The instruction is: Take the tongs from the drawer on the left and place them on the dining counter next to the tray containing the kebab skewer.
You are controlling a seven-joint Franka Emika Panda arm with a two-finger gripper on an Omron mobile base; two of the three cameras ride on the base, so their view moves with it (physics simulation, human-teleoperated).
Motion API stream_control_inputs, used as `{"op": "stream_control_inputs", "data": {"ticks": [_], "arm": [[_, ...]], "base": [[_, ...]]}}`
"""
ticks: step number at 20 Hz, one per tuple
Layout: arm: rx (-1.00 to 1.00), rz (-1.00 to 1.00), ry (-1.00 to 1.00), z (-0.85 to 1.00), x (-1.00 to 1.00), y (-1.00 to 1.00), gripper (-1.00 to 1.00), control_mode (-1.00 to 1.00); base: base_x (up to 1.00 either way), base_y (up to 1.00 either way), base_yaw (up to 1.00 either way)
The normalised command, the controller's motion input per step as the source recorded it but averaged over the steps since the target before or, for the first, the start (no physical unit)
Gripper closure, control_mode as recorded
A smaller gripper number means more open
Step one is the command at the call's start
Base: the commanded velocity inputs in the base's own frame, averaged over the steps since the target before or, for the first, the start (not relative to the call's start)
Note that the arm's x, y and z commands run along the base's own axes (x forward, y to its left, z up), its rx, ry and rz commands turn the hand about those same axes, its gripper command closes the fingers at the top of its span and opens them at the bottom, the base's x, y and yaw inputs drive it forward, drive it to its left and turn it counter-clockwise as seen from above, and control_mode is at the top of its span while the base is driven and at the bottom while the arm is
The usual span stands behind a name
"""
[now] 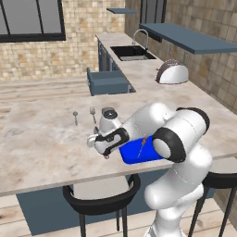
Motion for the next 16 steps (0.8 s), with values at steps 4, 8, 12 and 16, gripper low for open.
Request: {"op": "stream_control_inputs", "data": {"ticks": [4, 8, 12, 16], "arm": [[0.02, 0.0, -0.04, 1.0, -0.56, -0.15, -1.0, -1.0], [0.0, 0.0, -0.19, 1.0, -0.94, -0.24, -1.0, -1.0], [0.0, 0.0, -0.36, 1.0, -1.0, -0.5, -1.0, -1.0], [0.02, 0.0, -0.37, 1.0, -1.0, -0.62, -1.0, -1.0]], "base": [[0.0, 0.0, 0.0], [0.0, 0.0, 0.0], [0.0, 0.0, 0.0], [0.0, 0.0, 0.0]]}}
